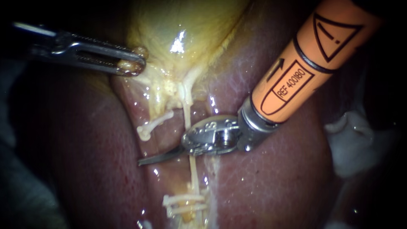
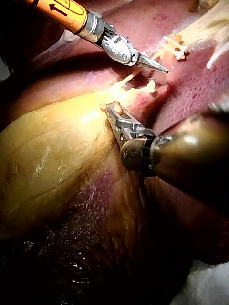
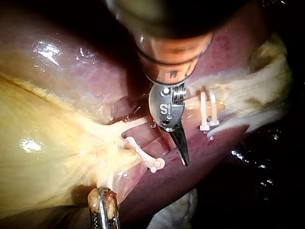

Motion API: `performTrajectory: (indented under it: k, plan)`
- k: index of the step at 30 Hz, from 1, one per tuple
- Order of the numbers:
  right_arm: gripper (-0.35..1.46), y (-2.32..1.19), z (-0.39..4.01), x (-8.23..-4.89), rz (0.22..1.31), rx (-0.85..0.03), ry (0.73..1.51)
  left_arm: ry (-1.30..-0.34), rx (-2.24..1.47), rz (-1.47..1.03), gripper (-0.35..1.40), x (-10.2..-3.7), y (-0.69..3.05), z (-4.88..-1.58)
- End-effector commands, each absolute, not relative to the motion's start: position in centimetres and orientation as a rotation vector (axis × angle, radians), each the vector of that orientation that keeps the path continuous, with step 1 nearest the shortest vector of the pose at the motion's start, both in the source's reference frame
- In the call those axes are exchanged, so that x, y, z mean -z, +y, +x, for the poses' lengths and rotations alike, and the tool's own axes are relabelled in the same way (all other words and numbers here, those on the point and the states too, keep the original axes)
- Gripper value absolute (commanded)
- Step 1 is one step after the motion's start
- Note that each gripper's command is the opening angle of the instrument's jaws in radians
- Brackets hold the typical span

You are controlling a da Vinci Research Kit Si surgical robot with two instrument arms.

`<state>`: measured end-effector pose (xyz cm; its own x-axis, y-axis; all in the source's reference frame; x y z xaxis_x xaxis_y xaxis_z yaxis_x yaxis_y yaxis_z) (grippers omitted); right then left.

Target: Go back from the cut left tube

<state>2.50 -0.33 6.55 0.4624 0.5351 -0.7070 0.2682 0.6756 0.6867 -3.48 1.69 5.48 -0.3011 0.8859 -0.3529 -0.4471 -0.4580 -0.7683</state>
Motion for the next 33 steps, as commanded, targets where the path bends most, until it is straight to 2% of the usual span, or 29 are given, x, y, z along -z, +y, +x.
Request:
performTrajectory:
  k: [1,3,4,5,7,8,10,13,18,21,23,25,27,33]
  plan:
    - [-0.35,-0.33,2.5,-6.55,0.857,-0.189,1.117,-0.69,-1.88,-0.98,-0.35,-5.47,1.69,-3.48]
    - [-0.35,-0.34,2.52,-6.54,0.868,-0.199,1.127,-0.69,-1.88,-0.98,-0.35,-5.46,1.69,-3.48]
    - [-0.13,-0.34,2.53,-6.54,0.872,-0.206,1.134,-0.69,-1.88,-0.98,-0.35,-5.46,1.69,-3.48]
    - [0.27,-0.34,2.55,-6.53,0.879,-0.218,1.135,-0.69,-1.88,-0.98,-0.35,-5.46,1.69,-3.48]
    - [0.83,-0.35,2.59,-6.52,0.887,-0.231,1.136,-0.69,-1.88,-0.98,-0.35,-5.46,1.69,-3.48]
    - [0.99,-0.36,2.62,-6.51,0.889,-0.229,1.136,-0.69,-1.88,-0.98,-0.35,-5.46,1.69,-3.48]
    - [1.15,-0.36,2.66,-6.5,0.888,-0.23,1.136,-0.69,-1.88,-0.98,-0.35,-5.46,1.69,-3.48]
    - [1.25,-0.38,2.69,-6.48,0.893,-0.236,1.14,-0.69,-1.88,-0.98,-0.35,-5.46,1.69,-3.48]
    - [1.26,-0.4,2.66,-6.47,0.892,-0.235,1.14,-0.69,-1.88,-0.98,-0.35,-5.46,1.69,-3.48]
    - [1.26,-0.42,2.54,-6.43,0.855,-0.259,1.141,-0.691,-1.88,-0.98,-0.35,-5.46,1.69,-3.48]
    - [1.31,-0.45,2.42,-6.39,0.789,-0.307,1.141,-0.691,-1.88,-0.98,-0.35,-5.46,1.69,-3.47]
    - [1.41,-0.51,2.28,-6.33,0.678,-0.388,1.137,-0.691,-1.881,-0.98,-0.35,-5.46,1.69,-3.47]
    - [1.43,-0.54,2.13,-6.26,0.547,-0.42,1.135,-0.691,-1.881,-0.98,-0.35,-5.47,1.69,-3.47]
    - [1.43,-0.41,1.63,-5.96,0.393,-0.419,1.113,-0.691,-1.881,-0.981,-0.35,-5.47,1.7,-3.47]
